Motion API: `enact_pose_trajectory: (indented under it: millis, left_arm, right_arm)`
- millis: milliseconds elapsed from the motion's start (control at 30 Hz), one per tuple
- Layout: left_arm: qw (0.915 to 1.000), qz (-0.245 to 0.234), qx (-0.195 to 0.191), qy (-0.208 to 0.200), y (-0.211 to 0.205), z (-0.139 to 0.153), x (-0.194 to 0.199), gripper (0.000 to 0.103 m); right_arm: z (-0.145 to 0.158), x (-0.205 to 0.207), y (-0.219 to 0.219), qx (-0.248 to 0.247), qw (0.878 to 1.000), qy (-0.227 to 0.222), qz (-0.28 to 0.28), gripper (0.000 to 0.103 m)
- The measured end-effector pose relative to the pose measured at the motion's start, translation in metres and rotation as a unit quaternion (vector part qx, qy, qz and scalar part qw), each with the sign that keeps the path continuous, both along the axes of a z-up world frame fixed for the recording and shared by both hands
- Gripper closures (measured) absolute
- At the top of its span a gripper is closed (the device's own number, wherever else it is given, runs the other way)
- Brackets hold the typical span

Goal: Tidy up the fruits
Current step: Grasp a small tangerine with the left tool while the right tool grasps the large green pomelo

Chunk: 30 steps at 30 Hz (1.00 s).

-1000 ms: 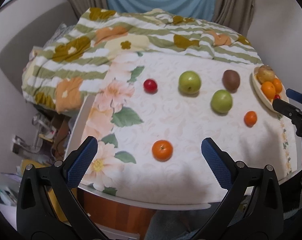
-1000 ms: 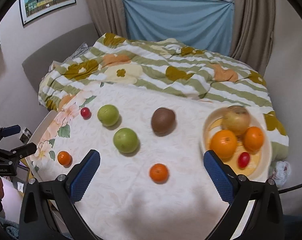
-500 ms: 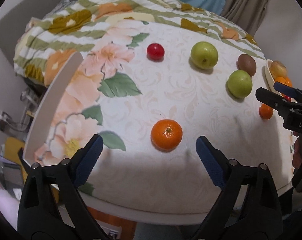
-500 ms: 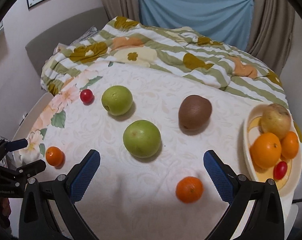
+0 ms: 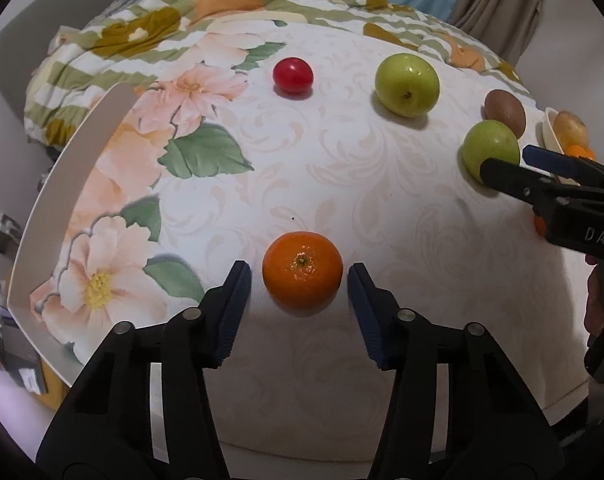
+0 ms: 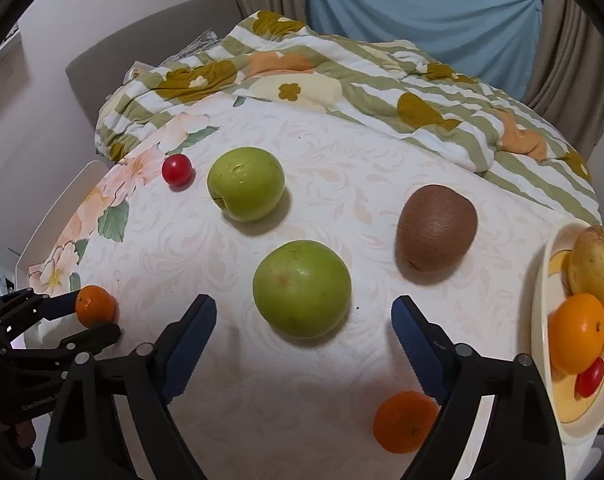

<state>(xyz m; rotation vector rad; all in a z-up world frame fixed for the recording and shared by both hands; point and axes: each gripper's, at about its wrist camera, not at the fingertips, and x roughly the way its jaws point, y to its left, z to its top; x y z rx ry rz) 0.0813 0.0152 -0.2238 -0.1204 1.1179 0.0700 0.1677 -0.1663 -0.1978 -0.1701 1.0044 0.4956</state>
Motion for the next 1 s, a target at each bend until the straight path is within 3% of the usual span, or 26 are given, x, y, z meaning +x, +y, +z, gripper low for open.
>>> enact_pose_trajectory:
  millis: [33,233,333,500,767,1000]
  left_arm:
    - [1.0000,0.002,0.002,0.000,0.000,0.000,0.000,0.058]
    - [0.9999,0.010,0.004,0.000,0.000,0.001,0.000,0.058]
    - [0.9999,0.013,0.005,0.001,0.001,0.001,-0.002,0.058]
    - [0.9998,0.019,0.010,0.000,0.006,0.001,-0.006,0.058]
    - [0.9996,0.025,0.008,-0.012,0.017,0.004,-0.008,0.058]
    - [0.9996,0.010,0.009,-0.026,0.020,0.022,-0.012,0.058]
  right_arm:
    - [-0.001,0.000,0.001,0.000,1.000,0.000,0.003,0.018]
    - [-0.003,0.003,0.002,0.004,1.000,0.006,0.013,0.018]
    - [-0.005,0.005,0.005,-0.001,1.000,0.009,0.019,0.028]
    - [-0.009,0.008,0.008,-0.005,1.000,0.007,0.020,0.030]
    - [-0.012,0.010,0.010,-0.025,1.000,0.000,0.018,0.053]
    - [0.000,0.004,0.011,-0.016,1.000,-0.010,0.016,0.053]
